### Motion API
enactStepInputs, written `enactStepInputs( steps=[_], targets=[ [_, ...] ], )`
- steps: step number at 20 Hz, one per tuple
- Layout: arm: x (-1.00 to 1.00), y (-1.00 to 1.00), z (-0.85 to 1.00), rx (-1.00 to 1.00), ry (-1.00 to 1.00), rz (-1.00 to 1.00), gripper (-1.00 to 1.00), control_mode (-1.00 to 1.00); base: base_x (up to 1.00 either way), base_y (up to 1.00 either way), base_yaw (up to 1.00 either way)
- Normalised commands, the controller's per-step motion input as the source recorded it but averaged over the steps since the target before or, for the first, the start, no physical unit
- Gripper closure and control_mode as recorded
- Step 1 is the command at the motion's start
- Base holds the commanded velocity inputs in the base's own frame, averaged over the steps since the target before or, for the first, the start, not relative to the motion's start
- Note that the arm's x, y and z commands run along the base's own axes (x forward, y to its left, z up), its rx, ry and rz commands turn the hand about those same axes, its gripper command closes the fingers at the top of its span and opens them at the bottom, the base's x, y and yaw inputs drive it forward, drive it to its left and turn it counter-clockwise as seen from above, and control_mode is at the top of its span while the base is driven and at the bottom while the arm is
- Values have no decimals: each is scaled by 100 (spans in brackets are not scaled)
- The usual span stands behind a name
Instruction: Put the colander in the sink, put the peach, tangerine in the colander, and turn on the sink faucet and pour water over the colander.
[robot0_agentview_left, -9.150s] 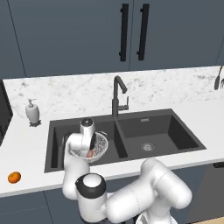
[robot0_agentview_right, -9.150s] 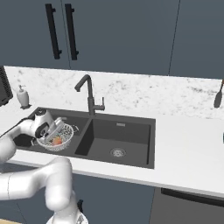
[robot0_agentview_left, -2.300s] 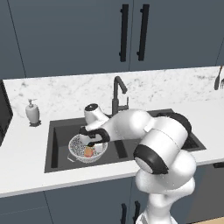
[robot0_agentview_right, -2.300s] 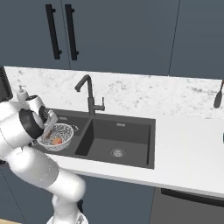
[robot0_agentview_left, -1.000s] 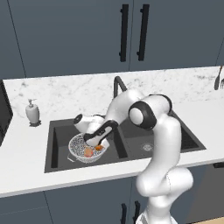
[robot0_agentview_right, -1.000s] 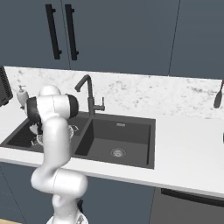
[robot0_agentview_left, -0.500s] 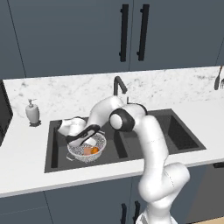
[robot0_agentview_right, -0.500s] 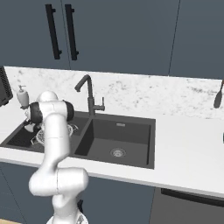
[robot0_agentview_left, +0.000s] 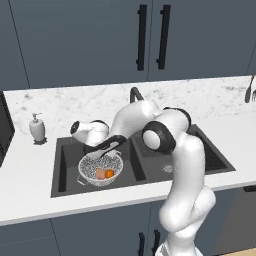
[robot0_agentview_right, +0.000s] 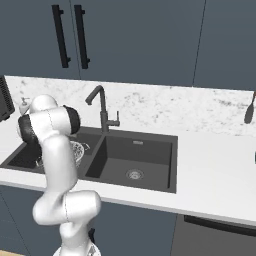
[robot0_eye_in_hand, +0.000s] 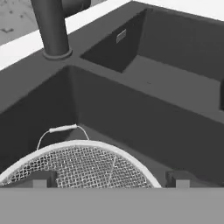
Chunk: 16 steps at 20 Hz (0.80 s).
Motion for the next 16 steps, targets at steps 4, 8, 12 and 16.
enactStepInputs(
  steps=[4,8,12,16],
  targets=[
    [-100,-91,26,52,-63,0,-100,-100,0,0,0],
    [-100,-65,45,48,-63,0,-100,-100,0,0,0],
    [-100,-33,92,38,-33,0,-100,-100,0,0,0],
    [-53,-37,100,31,-4,0,-100,-100,0,0,0]
  ],
)
